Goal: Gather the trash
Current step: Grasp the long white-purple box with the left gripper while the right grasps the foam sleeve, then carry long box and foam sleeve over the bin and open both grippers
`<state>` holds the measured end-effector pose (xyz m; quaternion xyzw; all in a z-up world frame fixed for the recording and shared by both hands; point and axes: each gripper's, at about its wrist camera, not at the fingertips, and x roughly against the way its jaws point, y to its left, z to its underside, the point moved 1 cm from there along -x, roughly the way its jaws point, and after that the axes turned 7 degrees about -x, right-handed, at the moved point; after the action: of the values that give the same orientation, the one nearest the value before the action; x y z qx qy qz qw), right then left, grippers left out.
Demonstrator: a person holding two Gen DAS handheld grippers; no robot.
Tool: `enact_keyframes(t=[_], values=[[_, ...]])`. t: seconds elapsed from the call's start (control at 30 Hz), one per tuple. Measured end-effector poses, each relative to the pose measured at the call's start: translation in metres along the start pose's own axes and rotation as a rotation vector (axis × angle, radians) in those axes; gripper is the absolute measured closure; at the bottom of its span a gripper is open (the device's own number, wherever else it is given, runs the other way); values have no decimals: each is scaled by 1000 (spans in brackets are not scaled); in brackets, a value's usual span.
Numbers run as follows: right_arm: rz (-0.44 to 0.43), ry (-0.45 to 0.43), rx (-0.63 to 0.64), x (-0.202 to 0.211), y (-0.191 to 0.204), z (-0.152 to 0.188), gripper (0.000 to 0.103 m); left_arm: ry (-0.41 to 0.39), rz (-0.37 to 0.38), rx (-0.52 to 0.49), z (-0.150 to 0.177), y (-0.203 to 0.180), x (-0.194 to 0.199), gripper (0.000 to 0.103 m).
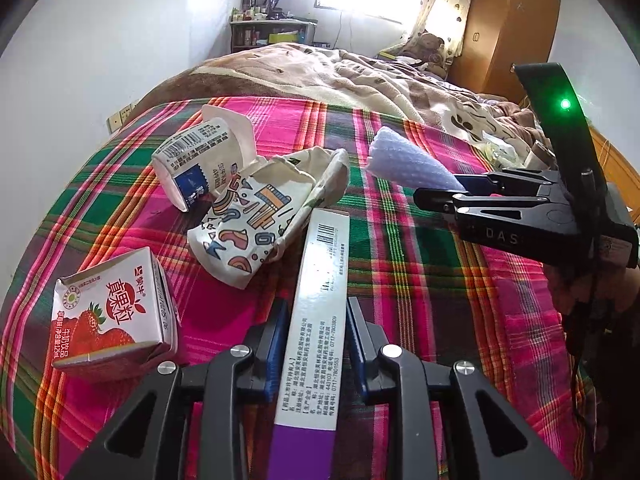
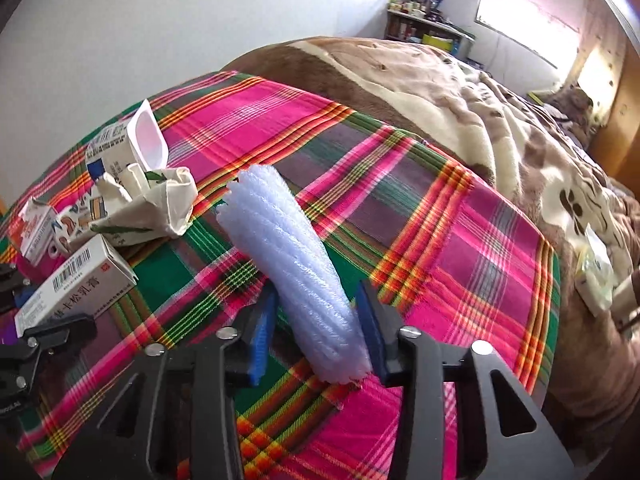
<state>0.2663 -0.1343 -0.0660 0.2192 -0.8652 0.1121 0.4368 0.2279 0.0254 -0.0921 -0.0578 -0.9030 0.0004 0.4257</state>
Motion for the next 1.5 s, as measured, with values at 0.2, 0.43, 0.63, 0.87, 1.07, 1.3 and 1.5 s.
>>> enact_keyframes(t=[0.2, 0.43, 0.63, 0.87, 1.07, 1.3, 1.5], values=[[-12, -34, -39, 18, 2, 8, 78, -19, 5, -5, 0, -5, 10, 78], [-45, -66, -156, 44, -6, 25, 78, -71, 15, -18, 2, -17, 37, 78], [-46, -114, -208, 75, -10, 43, 78, -112, 23, -52, 2, -37, 60, 78], [-18, -170, -252, 112, -19, 64, 78, -160, 43, -99, 2, -66, 87, 78], [2, -206, -321, 139, -33, 87, 78, -198, 69, -140, 4, -91, 106, 78], [56, -234, -402, 164, -49, 116, 78, -230, 113, -192, 6, -127, 119, 78], [128, -243, -467, 179, -64, 140, 78, -239, 159, -251, 8, -163, 123, 78]])
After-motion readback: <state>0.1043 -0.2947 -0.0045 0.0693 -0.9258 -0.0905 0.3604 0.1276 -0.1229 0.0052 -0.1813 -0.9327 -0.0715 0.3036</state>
